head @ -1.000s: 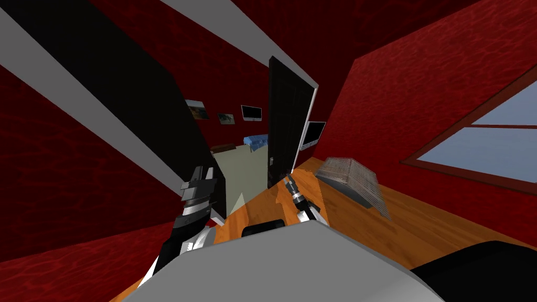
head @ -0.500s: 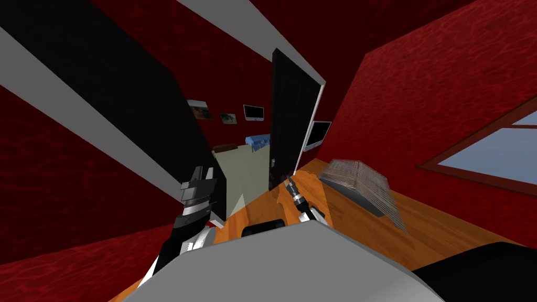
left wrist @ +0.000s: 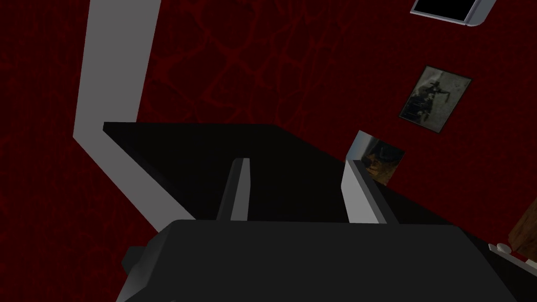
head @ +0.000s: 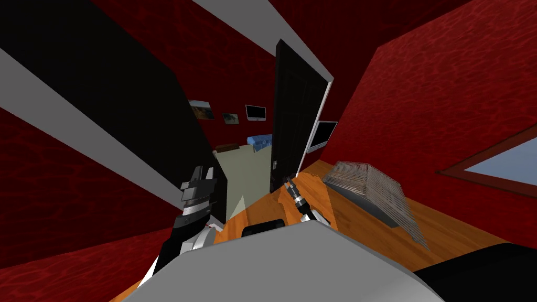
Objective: Push the door open
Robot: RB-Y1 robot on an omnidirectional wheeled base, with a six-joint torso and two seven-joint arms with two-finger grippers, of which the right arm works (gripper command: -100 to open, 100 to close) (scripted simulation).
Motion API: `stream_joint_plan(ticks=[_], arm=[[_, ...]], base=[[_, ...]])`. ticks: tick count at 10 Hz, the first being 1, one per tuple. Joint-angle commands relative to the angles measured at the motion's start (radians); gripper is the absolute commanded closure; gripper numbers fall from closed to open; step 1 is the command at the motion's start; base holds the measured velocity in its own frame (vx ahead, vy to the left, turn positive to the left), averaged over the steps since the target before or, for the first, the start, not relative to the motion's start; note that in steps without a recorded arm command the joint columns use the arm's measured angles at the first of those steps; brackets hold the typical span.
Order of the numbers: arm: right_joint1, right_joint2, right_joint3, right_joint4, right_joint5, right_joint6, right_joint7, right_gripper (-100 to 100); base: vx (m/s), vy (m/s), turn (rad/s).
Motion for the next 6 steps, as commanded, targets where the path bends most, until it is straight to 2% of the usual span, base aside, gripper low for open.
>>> stream_joint_plan(ticks=[1, 6], arm=[[-0.013, -0.007, 0.003, 0.036, 0.000, -0.013, -0.007, -100], [-0.037, -0.028, 0.011, 0.129, 0.002, -0.050, -0.024, -100]], base=[[0.090, -0.017, 0.067], [0.094, -0.027, 0.059]])
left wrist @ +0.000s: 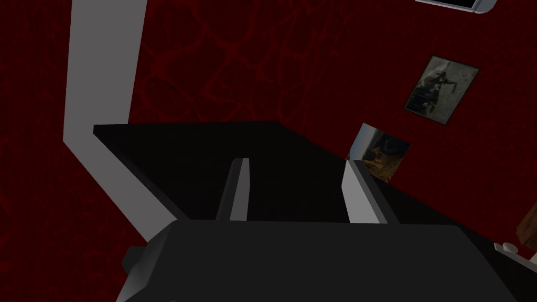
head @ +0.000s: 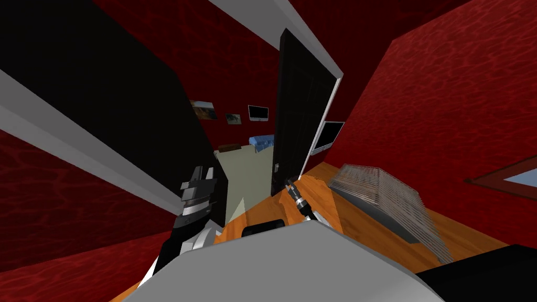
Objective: Push the door open
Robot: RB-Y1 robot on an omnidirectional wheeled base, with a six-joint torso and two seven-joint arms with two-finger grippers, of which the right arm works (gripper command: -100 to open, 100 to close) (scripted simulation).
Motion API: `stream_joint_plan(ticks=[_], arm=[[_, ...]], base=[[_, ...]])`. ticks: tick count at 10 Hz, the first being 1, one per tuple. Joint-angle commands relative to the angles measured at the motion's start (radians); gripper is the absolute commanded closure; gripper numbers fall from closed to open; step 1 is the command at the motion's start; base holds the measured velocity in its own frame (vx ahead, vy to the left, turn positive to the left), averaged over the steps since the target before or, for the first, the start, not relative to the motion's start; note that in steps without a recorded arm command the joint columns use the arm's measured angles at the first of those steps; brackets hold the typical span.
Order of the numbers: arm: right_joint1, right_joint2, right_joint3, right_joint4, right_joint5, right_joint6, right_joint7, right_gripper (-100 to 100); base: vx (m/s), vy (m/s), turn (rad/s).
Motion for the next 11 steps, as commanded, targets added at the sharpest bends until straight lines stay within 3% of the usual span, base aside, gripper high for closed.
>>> stream_joint_plan(ticks=[1, 11], arm=[[-0.011, -0.011, 0.004, 0.041, 0.001, -0.016, -0.009, -100], [-0.063, -0.055, 0.022, 0.240, 0.005, -0.095, -0.046, -100]], base=[[0.121, -0.035, 0.082], [0.120, -0.043, 0.062]])
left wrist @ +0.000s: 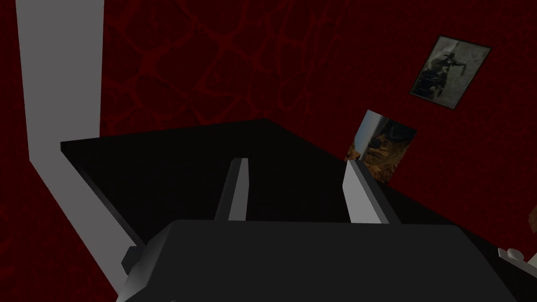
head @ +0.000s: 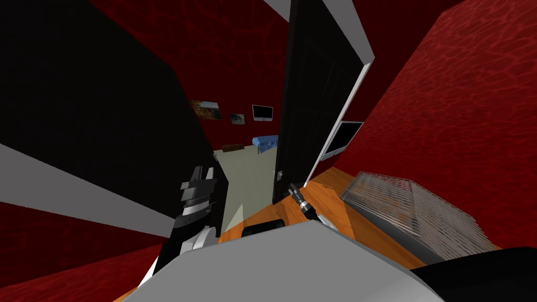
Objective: Push the door open
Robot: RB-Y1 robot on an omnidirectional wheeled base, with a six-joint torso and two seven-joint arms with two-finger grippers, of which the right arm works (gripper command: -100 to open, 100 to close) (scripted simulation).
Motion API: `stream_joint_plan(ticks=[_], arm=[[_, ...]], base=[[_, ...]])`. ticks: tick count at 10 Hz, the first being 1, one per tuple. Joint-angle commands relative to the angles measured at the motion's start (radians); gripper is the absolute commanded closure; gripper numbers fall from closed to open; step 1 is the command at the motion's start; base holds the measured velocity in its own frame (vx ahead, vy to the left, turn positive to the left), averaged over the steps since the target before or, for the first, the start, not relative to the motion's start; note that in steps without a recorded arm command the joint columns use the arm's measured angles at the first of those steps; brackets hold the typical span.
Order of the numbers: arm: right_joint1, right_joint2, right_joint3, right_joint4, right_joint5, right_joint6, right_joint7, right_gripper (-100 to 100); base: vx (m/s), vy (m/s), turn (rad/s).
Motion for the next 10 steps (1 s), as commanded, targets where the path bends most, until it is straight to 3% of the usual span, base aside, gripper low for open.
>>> stream_joint_plan(ticks=[1, 7, 9, 10], arm=[[0.000, 0.000, 0.000, 0.000, 0.000, 0.000, 0.000, -100], [-0.050, 0.048, -0.017, 0.036, -0.009, 0.039, 0.035, -100], [-0.054, 0.049, -0.018, 0.040, -0.009, 0.038, 0.035, -100], [-0.054, 0.049, -0.018, 0.040, -0.009, 0.038, 0.035, 100]], base=[[0.067, -0.021, 0.018], [0.184, 0.015, 0.059], [0.152, 0.011, 0.018], [-0.021, 0.001, 0.003]])
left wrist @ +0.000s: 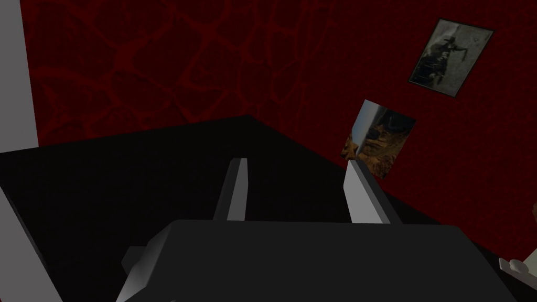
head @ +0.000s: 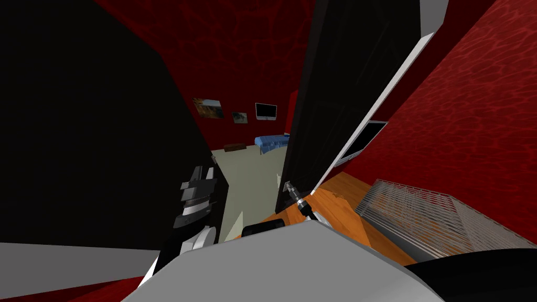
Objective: Push the door open
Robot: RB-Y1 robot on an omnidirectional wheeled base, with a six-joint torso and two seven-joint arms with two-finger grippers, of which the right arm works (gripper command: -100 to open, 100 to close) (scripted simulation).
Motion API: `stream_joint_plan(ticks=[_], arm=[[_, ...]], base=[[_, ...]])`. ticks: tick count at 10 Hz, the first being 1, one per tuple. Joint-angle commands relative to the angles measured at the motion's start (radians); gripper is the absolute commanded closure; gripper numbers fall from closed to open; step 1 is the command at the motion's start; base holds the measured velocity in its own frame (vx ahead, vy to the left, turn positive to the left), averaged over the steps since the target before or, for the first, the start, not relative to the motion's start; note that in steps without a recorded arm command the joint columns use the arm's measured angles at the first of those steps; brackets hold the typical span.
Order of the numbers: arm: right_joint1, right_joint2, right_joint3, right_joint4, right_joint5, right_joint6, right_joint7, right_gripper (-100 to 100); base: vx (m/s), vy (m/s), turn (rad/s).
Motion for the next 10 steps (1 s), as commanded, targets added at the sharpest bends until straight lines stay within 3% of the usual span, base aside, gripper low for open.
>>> stream_joint_plan(ticks=[1, 5, 10], arm=[[0.000, -0.001, 0.000, 0.000, 0.000, 0.001, 0.000, 100], [0.000, -0.001, 0.000, 0.000, 0.000, 0.001, 0.000, 100], [-0.019, 0.019, -0.049, 0.023, -0.024, 0.022, 0.035, 100]], base=[[-0.035, -0.003, 0.015], [-0.010, -0.002, -0.002], [0.147, 0.049, -0.026]])
